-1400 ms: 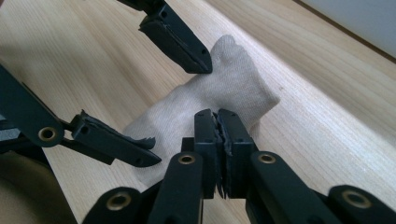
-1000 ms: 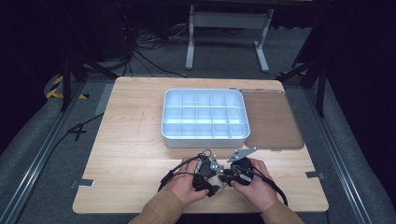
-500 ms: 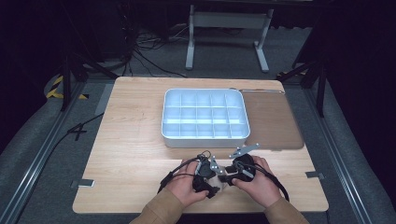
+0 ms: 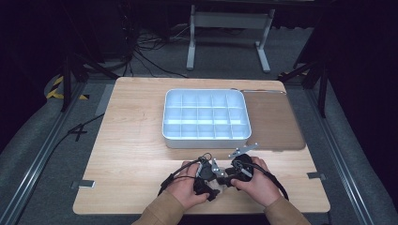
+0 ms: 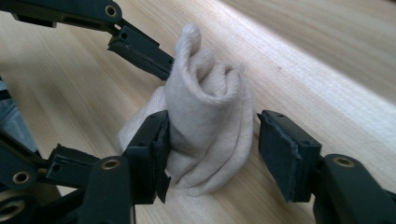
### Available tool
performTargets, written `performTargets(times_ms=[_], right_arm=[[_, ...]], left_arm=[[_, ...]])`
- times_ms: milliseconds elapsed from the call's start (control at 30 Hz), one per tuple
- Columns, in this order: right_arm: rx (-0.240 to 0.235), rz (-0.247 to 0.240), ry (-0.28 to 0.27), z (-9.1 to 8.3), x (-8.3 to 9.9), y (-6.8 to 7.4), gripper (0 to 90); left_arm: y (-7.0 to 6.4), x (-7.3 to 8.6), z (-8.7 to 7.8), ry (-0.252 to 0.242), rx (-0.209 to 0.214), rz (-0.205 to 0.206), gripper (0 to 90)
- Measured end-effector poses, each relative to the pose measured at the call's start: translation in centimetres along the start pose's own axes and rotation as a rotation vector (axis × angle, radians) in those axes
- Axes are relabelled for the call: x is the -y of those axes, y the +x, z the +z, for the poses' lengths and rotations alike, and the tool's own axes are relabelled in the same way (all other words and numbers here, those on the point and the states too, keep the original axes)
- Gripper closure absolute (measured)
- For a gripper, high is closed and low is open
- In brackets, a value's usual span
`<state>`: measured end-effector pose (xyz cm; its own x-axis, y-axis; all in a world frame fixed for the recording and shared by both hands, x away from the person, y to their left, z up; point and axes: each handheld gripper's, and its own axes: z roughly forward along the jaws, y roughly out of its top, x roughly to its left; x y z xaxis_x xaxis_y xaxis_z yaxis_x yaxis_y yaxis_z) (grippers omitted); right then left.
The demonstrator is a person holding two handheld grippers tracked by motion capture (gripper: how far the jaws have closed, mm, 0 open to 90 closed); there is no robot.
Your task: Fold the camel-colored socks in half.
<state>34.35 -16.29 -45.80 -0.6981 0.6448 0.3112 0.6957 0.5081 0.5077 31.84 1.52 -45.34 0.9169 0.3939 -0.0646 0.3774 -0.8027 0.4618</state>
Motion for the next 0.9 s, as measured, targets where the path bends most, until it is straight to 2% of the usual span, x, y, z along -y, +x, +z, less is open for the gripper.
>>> performTargets(times_ms=[167,267,433,667,800,900], right_arm=[[-0.042,0.013,0.013,0.2,-0.2,-0.2,51.8],[-0.067,0.016,0.021,0.2,-0.3,-0.2,59.4],[-0.066,-0.018,0.027,0.0,-0.5,0.2,72.0],[-0.048,-0.042,0.028,-0.2,-0.7,0.5,76.3],[-0.048,-0.049,0.028,-0.4,-0.8,0.7,76.7],[-0.052,-0.056,0.016,-0.8,-1.0,0.9,76.8]], left_arm=[[-0.1,0.3,0.0,0.006,-0.001,-0.007,32.7],[-0.1,0.4,0.0,0.001,0.001,-0.011,34.0],[0.1,0.7,-0.5,-0.008,0.012,-0.022,36.6],[0.5,1.2,-1.7,-0.016,-0.005,-0.034,37.4],[1.2,2.2,-3.3,-0.03,-0.027,-0.041,37.7],[1.9,3.3,-4.3,-0.043,-0.039,-0.066,37.7]])
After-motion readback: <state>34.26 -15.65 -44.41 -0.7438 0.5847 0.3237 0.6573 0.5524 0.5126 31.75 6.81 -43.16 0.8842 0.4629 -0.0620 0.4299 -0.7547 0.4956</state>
